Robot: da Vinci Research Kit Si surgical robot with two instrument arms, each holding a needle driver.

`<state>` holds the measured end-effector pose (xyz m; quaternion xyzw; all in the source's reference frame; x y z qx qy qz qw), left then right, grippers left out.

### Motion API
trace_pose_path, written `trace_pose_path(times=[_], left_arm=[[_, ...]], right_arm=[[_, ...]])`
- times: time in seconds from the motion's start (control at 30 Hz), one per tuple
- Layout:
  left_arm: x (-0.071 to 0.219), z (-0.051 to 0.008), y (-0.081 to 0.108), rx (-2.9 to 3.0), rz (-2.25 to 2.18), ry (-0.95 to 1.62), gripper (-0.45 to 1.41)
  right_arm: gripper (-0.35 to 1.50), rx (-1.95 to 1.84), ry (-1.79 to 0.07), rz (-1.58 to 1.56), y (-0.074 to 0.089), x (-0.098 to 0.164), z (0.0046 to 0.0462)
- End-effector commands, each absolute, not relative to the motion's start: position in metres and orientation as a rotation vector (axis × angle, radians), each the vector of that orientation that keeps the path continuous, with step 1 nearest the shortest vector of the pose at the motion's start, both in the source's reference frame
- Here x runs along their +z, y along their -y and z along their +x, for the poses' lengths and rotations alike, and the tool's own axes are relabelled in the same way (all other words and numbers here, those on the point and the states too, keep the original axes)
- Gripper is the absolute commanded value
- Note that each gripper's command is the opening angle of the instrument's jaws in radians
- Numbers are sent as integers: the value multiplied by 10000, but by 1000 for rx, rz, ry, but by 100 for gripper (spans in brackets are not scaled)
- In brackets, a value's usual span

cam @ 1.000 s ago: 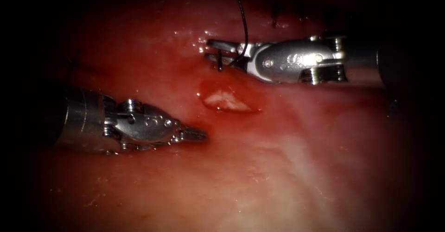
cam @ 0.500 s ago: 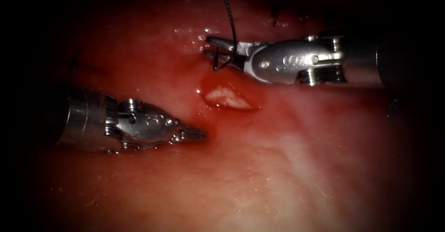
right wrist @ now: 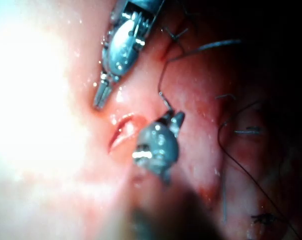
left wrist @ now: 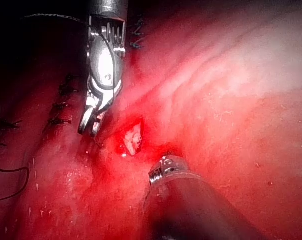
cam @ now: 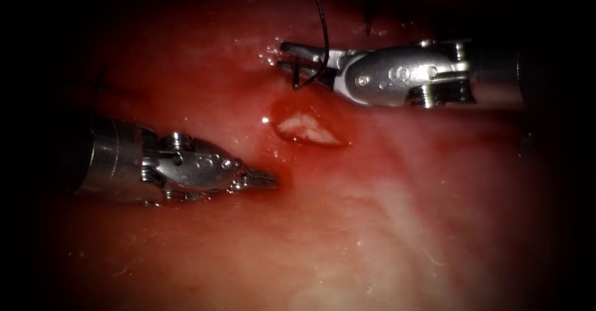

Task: Wound Closure

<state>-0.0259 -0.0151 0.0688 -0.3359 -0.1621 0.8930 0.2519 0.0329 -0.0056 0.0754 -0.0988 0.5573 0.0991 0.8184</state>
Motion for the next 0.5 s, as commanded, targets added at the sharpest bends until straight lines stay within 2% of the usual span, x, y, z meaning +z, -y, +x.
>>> trace_pose_path(times=[0.03,0.23,0.5], left_arm=[[693,-265,153,2429,-915,441,-22],[693,-266,153,2429,-914,441,-22],[693,-265,153,2429,-915,441,-22]], right_arm=[[-35,293,-1189,-151,56,761,336],[-35,573,-1183,65,49,764,338],[-35,728,-1140,182,49,767,352]])
